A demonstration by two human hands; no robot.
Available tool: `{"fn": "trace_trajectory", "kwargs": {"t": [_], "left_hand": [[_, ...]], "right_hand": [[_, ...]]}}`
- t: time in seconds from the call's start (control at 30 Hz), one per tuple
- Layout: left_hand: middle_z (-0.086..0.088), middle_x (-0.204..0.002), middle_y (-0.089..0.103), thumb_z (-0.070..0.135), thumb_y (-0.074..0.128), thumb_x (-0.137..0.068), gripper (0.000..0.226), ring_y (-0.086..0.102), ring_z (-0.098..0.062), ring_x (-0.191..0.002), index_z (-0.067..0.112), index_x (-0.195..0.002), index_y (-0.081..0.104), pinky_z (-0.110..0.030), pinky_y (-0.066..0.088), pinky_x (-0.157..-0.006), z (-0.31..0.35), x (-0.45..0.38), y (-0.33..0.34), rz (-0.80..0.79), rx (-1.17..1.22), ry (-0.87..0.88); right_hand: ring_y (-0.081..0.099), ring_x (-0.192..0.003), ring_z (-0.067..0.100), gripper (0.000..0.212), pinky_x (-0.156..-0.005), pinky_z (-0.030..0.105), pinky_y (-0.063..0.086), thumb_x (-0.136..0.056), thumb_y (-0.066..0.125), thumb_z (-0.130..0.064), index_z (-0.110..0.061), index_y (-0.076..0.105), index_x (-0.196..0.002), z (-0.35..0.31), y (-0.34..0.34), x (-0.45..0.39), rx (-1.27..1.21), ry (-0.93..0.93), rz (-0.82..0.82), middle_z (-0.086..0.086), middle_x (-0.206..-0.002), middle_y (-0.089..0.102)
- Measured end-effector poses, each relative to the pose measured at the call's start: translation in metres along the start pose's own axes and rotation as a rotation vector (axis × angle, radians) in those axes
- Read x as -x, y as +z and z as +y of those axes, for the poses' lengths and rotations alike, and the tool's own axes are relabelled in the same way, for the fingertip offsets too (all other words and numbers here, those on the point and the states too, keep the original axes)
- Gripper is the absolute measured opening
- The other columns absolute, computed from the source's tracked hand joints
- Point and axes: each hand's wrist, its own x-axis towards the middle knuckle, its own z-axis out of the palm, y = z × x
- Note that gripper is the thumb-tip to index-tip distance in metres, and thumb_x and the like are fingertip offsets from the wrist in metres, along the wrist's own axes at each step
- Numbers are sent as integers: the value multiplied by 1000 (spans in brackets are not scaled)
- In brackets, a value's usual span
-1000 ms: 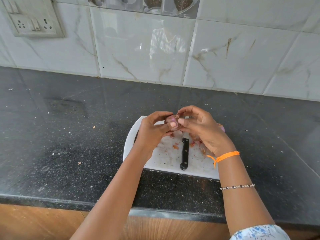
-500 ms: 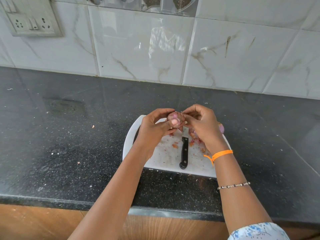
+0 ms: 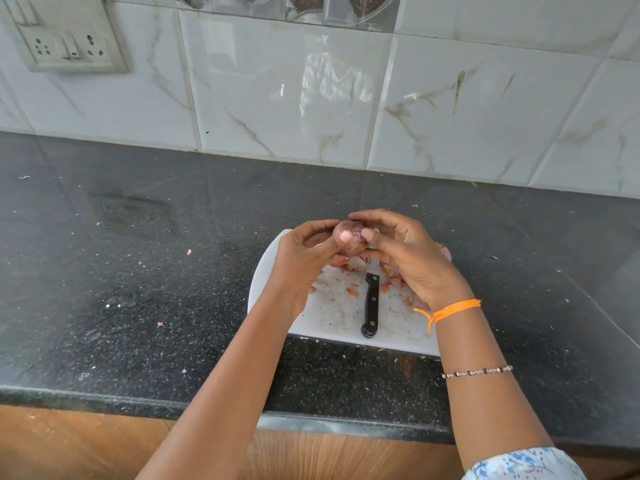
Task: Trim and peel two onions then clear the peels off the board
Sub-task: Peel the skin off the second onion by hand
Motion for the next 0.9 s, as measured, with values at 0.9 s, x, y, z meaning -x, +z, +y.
{"fn": "trace_trajectory", "kwargs": {"t": [0.9], "left_hand": [[-6,-112,56,1,47,-95,29,60,-17,-96,21,-116,53,-22,54,-78,-5,0,1,-145,-31,-33]], "right_hand": [[65,-74,3,7,-66,9,49,-83,68,-7,-11,73,-85,9,2,-5,624,-386,308,-11,-76,66]]}}
